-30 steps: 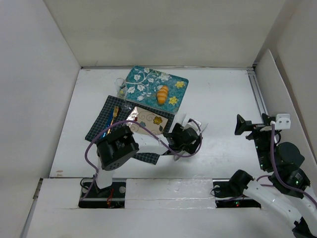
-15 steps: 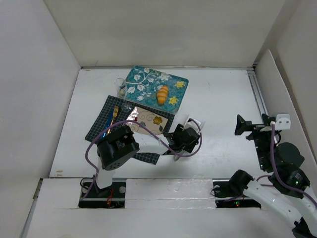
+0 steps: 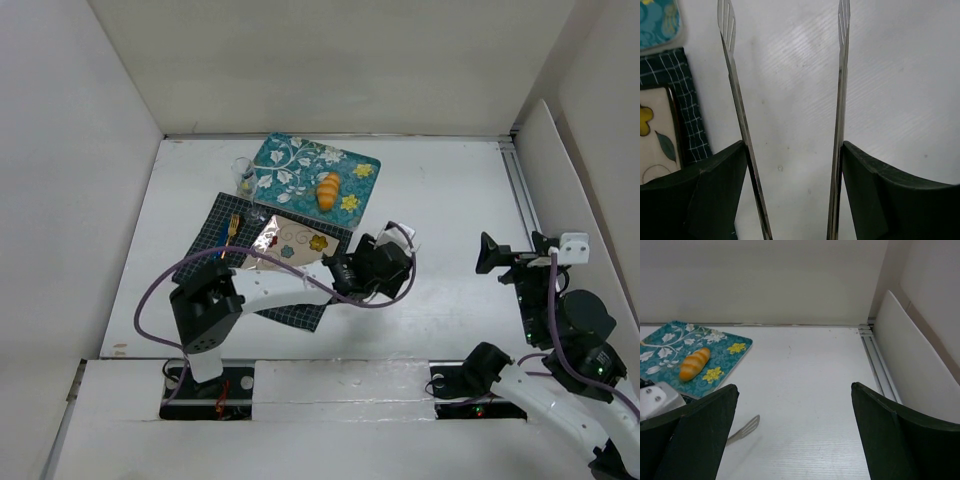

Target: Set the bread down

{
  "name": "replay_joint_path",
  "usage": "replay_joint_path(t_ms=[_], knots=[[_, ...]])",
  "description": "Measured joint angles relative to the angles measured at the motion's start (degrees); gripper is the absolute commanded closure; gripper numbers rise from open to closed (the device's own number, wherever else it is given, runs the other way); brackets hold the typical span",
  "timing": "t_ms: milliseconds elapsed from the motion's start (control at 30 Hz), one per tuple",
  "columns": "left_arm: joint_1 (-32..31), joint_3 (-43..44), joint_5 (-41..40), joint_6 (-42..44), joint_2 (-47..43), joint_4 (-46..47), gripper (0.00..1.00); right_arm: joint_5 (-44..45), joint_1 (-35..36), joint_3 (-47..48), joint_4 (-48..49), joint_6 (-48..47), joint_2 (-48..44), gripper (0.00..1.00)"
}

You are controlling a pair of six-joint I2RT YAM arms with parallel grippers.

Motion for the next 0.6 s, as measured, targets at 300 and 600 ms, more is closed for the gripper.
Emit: replay_joint_path(t_ms=[300, 600], knots=[[0.0, 6.0, -2.7, 0.0, -4.8, -6.0, 0.3, 0.5, 0.0, 0.0, -0.1, 0.0, -0.8, 0.0], [8.9, 14.8, -3.6, 0.7, -4.3, -12.0, 0.34, 0.4, 0.0, 0.0, 0.0, 0.0, -0.8, 0.0]])
